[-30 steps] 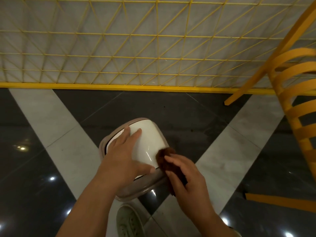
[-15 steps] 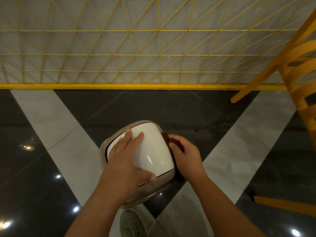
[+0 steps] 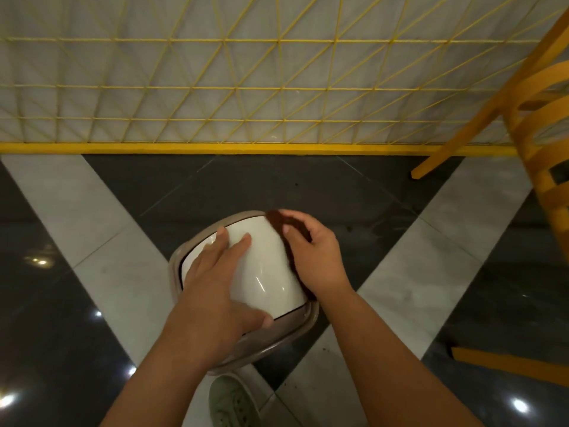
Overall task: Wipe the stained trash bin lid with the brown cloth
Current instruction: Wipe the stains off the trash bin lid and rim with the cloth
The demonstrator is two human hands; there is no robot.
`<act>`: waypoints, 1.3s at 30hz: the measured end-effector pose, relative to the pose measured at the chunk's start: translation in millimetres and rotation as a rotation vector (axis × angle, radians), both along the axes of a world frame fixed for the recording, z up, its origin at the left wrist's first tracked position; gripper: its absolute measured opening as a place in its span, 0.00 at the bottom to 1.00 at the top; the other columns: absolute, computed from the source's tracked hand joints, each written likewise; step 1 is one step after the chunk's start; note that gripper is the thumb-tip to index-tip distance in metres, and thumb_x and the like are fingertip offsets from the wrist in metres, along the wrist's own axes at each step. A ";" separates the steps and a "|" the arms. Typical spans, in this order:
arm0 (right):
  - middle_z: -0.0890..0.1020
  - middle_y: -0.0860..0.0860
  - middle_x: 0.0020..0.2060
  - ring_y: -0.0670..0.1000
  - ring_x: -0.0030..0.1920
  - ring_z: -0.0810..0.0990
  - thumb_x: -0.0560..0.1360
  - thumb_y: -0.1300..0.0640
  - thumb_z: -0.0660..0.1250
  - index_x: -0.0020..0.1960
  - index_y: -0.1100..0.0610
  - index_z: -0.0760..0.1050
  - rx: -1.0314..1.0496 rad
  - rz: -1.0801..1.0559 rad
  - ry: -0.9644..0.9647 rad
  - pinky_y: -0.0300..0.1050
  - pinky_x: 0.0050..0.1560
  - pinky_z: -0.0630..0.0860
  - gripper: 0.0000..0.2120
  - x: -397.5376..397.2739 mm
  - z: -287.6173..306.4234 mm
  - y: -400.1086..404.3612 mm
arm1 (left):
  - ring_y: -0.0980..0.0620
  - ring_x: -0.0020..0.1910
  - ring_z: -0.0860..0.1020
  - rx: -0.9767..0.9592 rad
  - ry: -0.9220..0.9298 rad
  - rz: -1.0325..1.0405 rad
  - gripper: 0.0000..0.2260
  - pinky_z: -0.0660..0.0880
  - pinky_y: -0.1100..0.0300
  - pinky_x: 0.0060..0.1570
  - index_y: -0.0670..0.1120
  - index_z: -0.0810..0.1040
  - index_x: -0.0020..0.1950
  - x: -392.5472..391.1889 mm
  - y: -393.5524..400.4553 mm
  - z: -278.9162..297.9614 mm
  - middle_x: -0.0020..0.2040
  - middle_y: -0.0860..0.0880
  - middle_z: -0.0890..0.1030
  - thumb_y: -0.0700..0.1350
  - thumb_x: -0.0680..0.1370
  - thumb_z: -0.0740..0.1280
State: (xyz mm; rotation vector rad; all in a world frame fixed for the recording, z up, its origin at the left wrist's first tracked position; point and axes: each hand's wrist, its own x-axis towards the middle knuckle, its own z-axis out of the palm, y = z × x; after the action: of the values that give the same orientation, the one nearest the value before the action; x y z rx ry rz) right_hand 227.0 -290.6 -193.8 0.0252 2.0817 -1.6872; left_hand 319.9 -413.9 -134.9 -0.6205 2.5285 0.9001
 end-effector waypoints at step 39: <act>0.77 0.36 0.59 0.37 0.60 0.74 0.77 0.56 0.65 0.59 0.35 0.73 0.109 -0.310 0.182 0.42 0.62 0.75 0.18 94.6 19.4 59.2 | 0.42 0.69 0.64 -0.140 0.085 0.401 0.23 0.62 0.43 0.66 0.51 0.63 0.72 -4.1 2.1 -0.7 0.71 0.44 0.65 0.58 0.79 0.52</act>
State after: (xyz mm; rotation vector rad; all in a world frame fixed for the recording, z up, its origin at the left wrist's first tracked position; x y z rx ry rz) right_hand 321.6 -231.4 -174.3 0.2489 2.4061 -1.8059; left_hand 315.8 -411.8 -135.7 -1.1872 2.6058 0.8964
